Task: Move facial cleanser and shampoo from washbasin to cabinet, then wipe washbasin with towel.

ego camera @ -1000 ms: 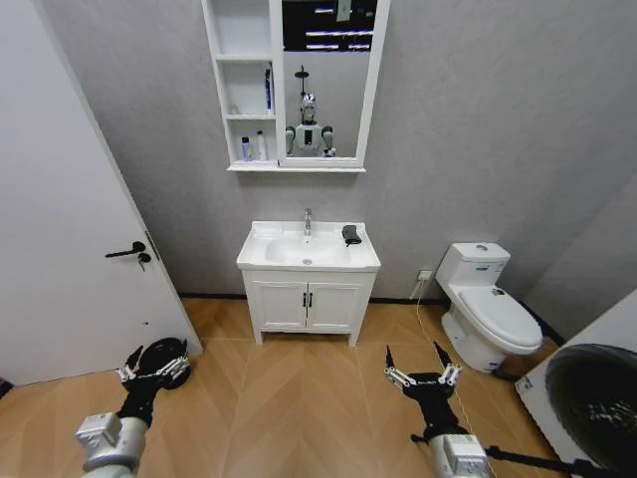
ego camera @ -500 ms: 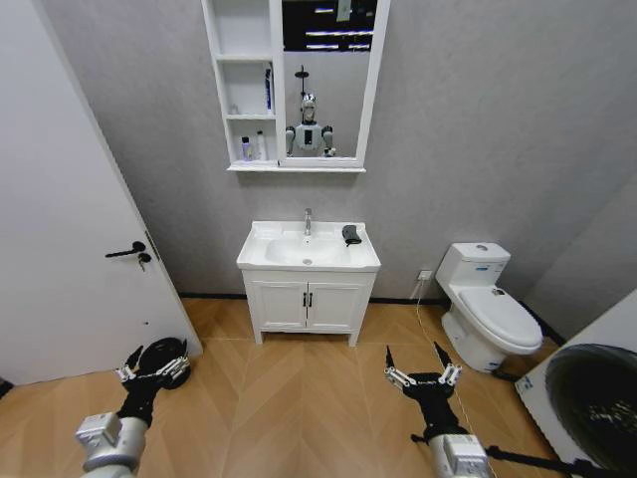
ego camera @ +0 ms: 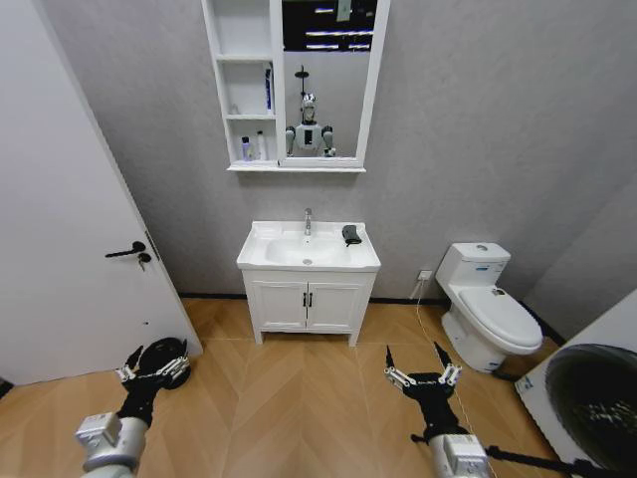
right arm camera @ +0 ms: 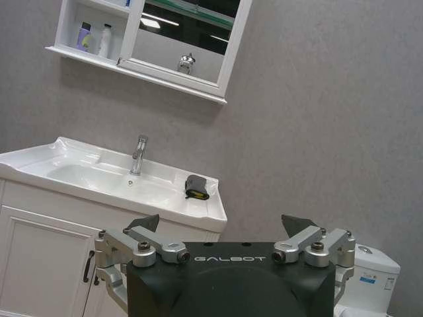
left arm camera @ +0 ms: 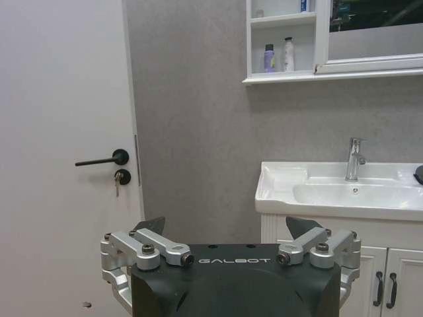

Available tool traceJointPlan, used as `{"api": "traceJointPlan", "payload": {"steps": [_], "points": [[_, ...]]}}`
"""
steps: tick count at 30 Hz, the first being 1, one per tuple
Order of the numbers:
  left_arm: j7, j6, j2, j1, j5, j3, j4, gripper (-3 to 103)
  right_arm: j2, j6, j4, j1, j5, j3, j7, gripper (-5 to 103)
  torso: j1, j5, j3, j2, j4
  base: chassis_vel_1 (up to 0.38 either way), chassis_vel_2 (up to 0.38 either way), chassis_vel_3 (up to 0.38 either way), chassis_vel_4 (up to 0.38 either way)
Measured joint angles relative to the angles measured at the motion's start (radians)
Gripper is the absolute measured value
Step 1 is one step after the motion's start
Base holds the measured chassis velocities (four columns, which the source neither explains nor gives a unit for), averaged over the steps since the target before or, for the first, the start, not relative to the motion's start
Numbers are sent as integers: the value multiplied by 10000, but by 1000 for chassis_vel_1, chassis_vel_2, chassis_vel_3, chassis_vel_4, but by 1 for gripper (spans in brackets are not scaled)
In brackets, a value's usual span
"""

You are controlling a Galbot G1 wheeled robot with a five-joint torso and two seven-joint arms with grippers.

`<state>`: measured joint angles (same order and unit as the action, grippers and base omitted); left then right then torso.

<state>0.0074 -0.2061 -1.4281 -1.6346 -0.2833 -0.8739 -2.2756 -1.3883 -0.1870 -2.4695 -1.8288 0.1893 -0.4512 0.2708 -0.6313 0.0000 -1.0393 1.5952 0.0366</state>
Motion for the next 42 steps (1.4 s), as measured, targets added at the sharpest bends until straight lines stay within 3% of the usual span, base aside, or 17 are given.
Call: {"api": "traceJointPlan", "payload": {"steps": [42], "points": [[0,0,0,0,0,0,0,100,0,0,0,0,0,0,1,100,-1,0,0,0,0,0,0,0,0]]}}
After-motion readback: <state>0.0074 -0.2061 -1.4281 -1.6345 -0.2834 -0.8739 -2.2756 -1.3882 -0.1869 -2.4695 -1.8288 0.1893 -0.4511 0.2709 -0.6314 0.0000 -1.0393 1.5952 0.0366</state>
